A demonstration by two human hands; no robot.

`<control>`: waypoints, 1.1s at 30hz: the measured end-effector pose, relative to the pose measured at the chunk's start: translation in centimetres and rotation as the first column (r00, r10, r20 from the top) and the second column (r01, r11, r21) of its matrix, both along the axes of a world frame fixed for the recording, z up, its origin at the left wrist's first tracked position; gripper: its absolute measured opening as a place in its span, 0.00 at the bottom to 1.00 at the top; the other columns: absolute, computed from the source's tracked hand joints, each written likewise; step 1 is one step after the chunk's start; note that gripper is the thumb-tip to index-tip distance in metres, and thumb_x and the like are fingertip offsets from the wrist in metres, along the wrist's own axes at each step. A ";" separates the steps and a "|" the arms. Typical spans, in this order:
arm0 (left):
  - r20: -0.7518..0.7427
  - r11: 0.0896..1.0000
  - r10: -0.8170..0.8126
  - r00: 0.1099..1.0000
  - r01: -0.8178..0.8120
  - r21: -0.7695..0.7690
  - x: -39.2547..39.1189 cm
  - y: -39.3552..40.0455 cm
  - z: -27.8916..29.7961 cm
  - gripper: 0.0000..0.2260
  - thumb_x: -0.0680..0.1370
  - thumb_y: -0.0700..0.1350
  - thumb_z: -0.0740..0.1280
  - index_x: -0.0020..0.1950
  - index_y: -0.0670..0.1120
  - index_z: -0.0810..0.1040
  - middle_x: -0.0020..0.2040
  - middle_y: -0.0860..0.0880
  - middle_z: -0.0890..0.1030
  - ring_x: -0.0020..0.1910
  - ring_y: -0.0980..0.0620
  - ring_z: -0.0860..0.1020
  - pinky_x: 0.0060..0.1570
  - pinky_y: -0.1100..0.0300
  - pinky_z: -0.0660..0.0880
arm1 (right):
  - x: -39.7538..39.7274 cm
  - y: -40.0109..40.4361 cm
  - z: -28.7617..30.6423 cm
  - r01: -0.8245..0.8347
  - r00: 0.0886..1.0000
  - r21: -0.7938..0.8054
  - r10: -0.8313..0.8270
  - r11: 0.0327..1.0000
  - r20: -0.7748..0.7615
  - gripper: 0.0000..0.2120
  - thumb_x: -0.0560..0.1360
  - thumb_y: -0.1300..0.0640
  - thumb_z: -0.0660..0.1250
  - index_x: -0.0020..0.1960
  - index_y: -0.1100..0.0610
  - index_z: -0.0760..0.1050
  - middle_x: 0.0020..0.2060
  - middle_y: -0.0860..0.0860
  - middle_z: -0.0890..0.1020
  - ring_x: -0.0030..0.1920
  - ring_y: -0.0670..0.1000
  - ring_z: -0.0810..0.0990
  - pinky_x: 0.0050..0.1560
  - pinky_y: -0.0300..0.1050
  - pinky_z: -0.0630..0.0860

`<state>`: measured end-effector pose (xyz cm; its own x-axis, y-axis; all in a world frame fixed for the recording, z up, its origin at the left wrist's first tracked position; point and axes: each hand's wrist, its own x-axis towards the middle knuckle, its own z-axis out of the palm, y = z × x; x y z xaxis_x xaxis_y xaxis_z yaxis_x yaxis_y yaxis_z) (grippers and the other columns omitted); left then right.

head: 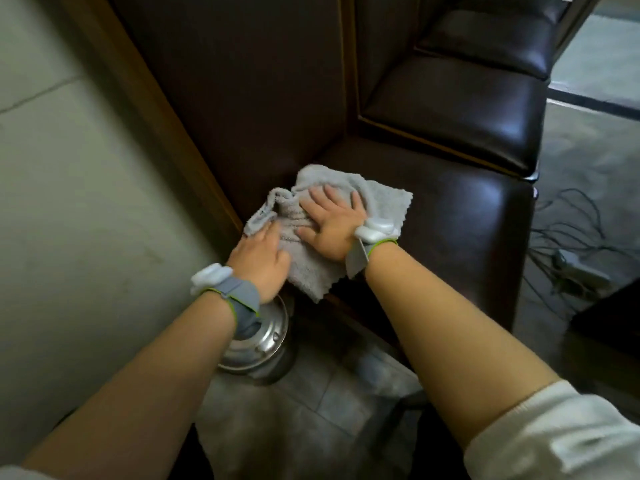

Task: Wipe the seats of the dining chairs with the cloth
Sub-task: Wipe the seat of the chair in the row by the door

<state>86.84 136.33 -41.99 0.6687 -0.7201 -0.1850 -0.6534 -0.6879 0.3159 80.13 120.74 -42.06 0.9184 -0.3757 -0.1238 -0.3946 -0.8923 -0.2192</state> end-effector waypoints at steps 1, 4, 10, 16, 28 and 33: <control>-0.033 0.998 0.011 0.999 -0.013 -0.056 0.2 0.1 0.4 0.24 0.80 0.48 0.51 0.76 0.44 0.59 0.75 0.43 0.63 0.71 0.43 0.65 0.67 0.53 0.64 | -1.4 0.1 -0.1 0.041 0.999 -0.024 -0.041 0.999 -0.015 0.31 0.78 0.34 0.47 0.78 0.43 0.47 0.79 0.47 0.47 0.78 0.51 0.41 0.74 0.62 0.36; 0.047 0.989 -0.008 0.999 0.015 -0.150 -2.0 -0.4 0.9 0.20 0.81 0.46 0.56 0.72 0.46 0.65 0.68 0.43 0.70 0.65 0.41 0.69 0.60 0.51 0.68 | -6.5 0.9 -0.1 0.164 0.986 -0.057 -0.166 0.985 -0.032 0.34 0.77 0.33 0.44 0.78 0.43 0.40 0.78 0.50 0.43 0.78 0.54 0.39 0.73 0.65 0.36; 0.457 0.962 -0.210 0.864 0.267 -0.063 -12.6 -4.1 -0.2 0.14 0.72 0.56 0.63 0.52 0.49 0.75 0.50 0.45 0.73 0.51 0.43 0.71 0.49 0.48 0.69 | -17.7 3.0 -0.1 0.349 0.935 -0.137 -0.354 0.927 -0.013 0.34 0.76 0.33 0.43 0.78 0.44 0.39 0.78 0.52 0.43 0.78 0.57 0.39 0.73 0.67 0.39; 0.339 0.866 -0.375 0.863 0.457 -0.204 -16.6 -6.0 -1.9 0.21 0.76 0.54 0.55 0.66 0.49 0.69 0.71 0.44 0.68 0.70 0.44 0.65 0.70 0.47 0.61 | -23.3 2.6 -0.9 0.448 0.894 -0.022 -0.447 0.894 0.044 0.34 0.74 0.33 0.40 0.77 0.42 0.39 0.78 0.48 0.39 0.77 0.51 0.34 0.74 0.63 0.38; 0.244 0.971 -0.225 0.944 0.237 -0.021 -9.2 -12.4 -1.0 0.26 0.80 0.59 0.44 0.77 0.58 0.39 0.79 0.48 0.44 0.77 0.48 0.40 0.75 0.45 0.40 | -15.2 -5.0 -0.2 0.342 0.939 -0.089 -0.336 0.936 0.071 0.32 0.75 0.34 0.40 0.77 0.41 0.42 0.79 0.49 0.46 0.78 0.53 0.41 0.73 0.65 0.37; 0.204 0.977 -0.209 0.956 0.195 0.084 -6.2 -18.1 -0.7 0.27 0.80 0.60 0.43 0.77 0.56 0.38 0.79 0.47 0.41 0.77 0.46 0.39 0.74 0.43 0.40 | -12.1 -11.0 -0.1 0.313 0.950 -0.083 -0.311 0.946 0.039 0.34 0.75 0.32 0.43 0.77 0.42 0.40 0.78 0.45 0.46 0.78 0.49 0.42 0.74 0.63 0.37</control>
